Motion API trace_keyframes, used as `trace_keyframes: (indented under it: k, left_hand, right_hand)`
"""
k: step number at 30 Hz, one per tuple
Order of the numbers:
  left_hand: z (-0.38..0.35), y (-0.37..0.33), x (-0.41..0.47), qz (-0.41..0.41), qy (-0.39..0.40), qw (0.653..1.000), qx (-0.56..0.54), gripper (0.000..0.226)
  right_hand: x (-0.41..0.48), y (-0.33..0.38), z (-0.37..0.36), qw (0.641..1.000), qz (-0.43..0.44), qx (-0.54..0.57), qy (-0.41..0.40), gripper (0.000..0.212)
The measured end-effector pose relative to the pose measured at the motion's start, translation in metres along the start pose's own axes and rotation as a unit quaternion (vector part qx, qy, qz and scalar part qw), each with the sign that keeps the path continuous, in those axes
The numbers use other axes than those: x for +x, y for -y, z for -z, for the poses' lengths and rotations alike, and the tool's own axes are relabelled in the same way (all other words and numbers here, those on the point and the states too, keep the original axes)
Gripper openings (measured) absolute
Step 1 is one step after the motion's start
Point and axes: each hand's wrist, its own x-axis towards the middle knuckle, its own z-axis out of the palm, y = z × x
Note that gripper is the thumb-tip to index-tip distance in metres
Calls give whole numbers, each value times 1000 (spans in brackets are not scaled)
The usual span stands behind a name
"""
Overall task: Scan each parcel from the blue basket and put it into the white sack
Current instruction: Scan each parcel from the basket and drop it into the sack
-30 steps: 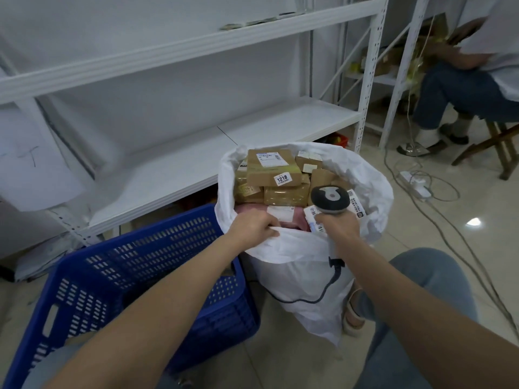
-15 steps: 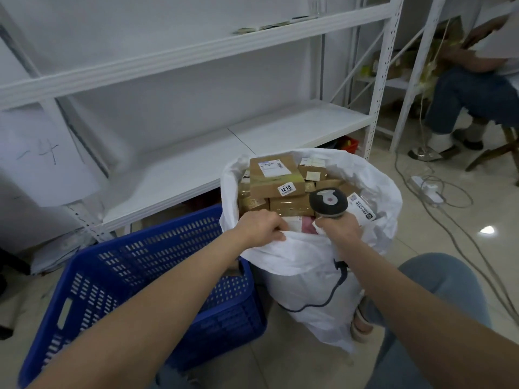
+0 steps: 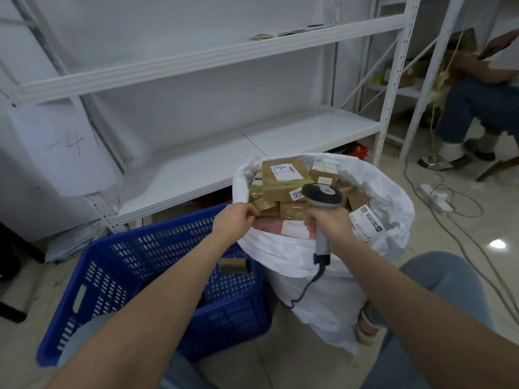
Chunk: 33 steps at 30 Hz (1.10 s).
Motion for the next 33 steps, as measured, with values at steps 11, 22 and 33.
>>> trace_keyframes:
  k: [11, 22, 33]
  left_hand:
    - [15, 146, -40, 185, 89, 977, 59, 23]
    - [-49, 316, -34, 331, 225, 917, -6, 29]
    - [-158, 407, -22, 282, 442, 846, 91, 39]
  right_hand:
    - [-49, -8, -162, 969, -14, -67, 238, 11]
    - [21, -79, -318, 947, -159, -124, 251, 20]
    - [98, -159, -407, 900, -325, -159, 242, 16]
